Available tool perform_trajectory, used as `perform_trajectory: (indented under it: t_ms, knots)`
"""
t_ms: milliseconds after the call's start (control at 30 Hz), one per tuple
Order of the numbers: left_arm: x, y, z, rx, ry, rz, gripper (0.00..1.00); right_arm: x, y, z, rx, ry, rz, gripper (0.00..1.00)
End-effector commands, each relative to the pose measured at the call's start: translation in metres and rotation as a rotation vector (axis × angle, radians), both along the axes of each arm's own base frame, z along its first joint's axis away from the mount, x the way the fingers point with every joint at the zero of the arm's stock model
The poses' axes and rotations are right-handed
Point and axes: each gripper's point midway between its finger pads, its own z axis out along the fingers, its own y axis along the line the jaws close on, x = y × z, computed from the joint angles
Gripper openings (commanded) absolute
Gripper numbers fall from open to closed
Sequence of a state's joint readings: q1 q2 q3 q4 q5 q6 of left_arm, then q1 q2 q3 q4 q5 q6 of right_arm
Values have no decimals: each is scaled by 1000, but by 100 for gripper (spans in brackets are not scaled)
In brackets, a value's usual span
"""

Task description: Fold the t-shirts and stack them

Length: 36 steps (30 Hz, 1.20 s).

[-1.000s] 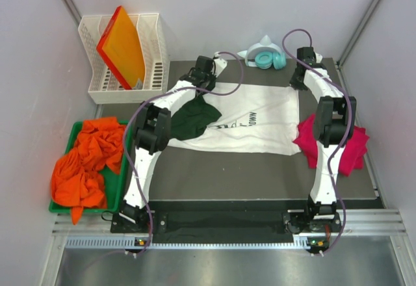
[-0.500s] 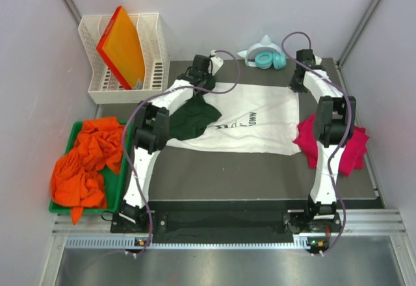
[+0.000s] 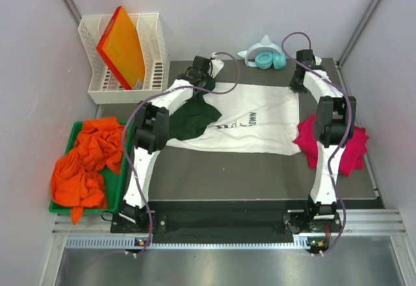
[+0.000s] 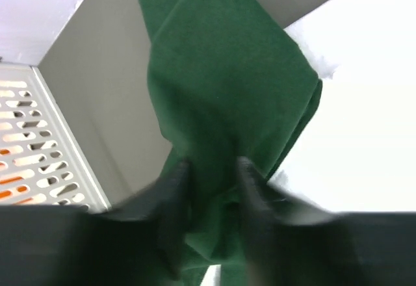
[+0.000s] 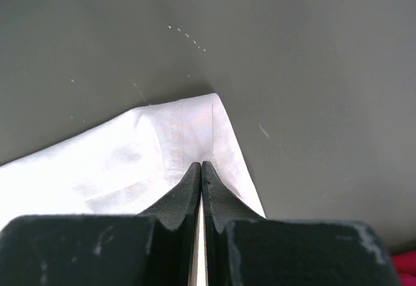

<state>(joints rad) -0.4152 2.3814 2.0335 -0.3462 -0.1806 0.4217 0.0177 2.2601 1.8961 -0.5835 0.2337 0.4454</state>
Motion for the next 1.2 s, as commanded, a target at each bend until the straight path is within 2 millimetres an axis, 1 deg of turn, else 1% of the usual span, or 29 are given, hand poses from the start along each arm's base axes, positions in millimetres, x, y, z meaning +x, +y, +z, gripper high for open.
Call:
perform_trajectory:
  t_ms: [0, 33, 100, 133, 200, 233, 300, 333, 367, 433, 467, 533, 600, 700, 833, 900, 933, 967, 1000, 1033, 1167]
  knots:
    - [7, -7, 36, -39, -62, -5, 9, 8, 4, 40, -3, -92, 13, 0]
    - [7, -4, 37, -31, -66, 11, 0, 9, 4, 41, -4, -94, 12, 0]
    - [10, -1, 41, -30, -88, 31, 0, 9, 5, 41, -1, -94, 16, 0]
    - [11, 2, 53, -34, -115, 49, 0, 9, 4, 41, -3, -94, 13, 0]
    - [11, 8, 61, -43, -141, 72, 0, 8, 4, 42, -1, -94, 14, 0]
    - [13, 9, 79, -63, -183, 82, 0, 8, 4, 41, -2, -93, 12, 0]
    - [15, 16, 92, -83, -206, 102, 0, 7, 4, 41, -1, -91, 14, 0]
    - [16, 20, 102, -93, -225, 111, 0, 7, 4, 41, 1, -93, 14, 0]
    - [18, 26, 108, -92, -238, 126, 0, 6, 5, 40, 3, -91, 16, 0]
    - [21, 34, 120, -93, -270, 146, 0, 6, 5, 41, 2, -93, 17, 0]
    - [23, 42, 124, -88, -283, 172, 0, 5, 6, 41, 2, -91, 19, 0]
    - [26, 51, 129, -82, -297, 202, 0, 5, 4, 42, 3, -94, 14, 0]
    - [29, 64, 133, -61, -314, 248, 0, 4, 4, 42, 2, -93, 15, 0]
    - [33, 77, 130, -22, -329, 294, 0, 3, 6, 41, 3, -91, 18, 0]
    - [36, 86, 130, -13, -339, 318, 0, 3, 4, 41, 1, -91, 16, 0]
    - [34, 85, 127, -8, -326, 310, 0, 3, 5, 43, 3, -94, 16, 0]
    - [33, 81, 128, -22, -320, 291, 0, 3, 4, 43, 1, -96, 16, 0]
    - [31, 80, 121, -25, -303, 285, 0, 3, 5, 43, 3, -96, 16, 0]
    - [28, 79, 123, -32, -297, 276, 0, 3, 5, 43, 3, -94, 16, 0]
    - [26, 73, 119, -50, -280, 250, 0, 3, 4, 43, 1, -97, 16, 0]
    - [15, 65, 104, -64, -211, 218, 0, 4, 5, 44, 2, -99, 17, 0]
